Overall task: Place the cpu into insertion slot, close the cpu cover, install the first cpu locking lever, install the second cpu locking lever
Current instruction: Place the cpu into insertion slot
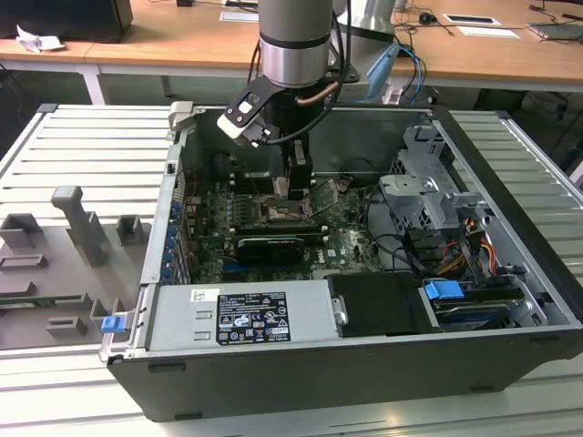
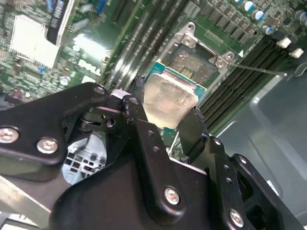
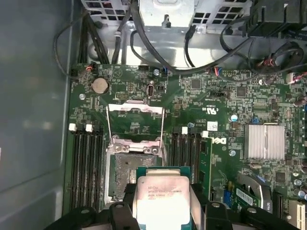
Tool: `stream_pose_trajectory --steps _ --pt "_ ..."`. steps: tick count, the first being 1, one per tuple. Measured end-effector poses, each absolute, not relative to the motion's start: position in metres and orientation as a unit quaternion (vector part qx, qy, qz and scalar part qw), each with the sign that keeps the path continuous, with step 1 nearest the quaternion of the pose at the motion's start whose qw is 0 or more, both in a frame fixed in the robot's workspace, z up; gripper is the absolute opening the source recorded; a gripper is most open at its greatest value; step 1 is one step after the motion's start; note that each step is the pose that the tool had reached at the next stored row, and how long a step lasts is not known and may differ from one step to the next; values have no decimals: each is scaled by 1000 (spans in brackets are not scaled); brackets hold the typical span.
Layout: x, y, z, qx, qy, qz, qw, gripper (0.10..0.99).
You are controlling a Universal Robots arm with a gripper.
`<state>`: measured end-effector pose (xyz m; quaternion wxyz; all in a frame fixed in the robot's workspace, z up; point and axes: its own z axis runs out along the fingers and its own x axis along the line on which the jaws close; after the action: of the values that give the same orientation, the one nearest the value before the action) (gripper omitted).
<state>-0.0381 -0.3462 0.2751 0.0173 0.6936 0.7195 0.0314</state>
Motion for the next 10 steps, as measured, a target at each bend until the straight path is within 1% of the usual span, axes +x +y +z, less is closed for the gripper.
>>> stream_pose_trajectory --steps 3,10 --pt "-40 -331 267 694 720 31 17 529" --pt "-42 -324 250 693 720 31 17 529"
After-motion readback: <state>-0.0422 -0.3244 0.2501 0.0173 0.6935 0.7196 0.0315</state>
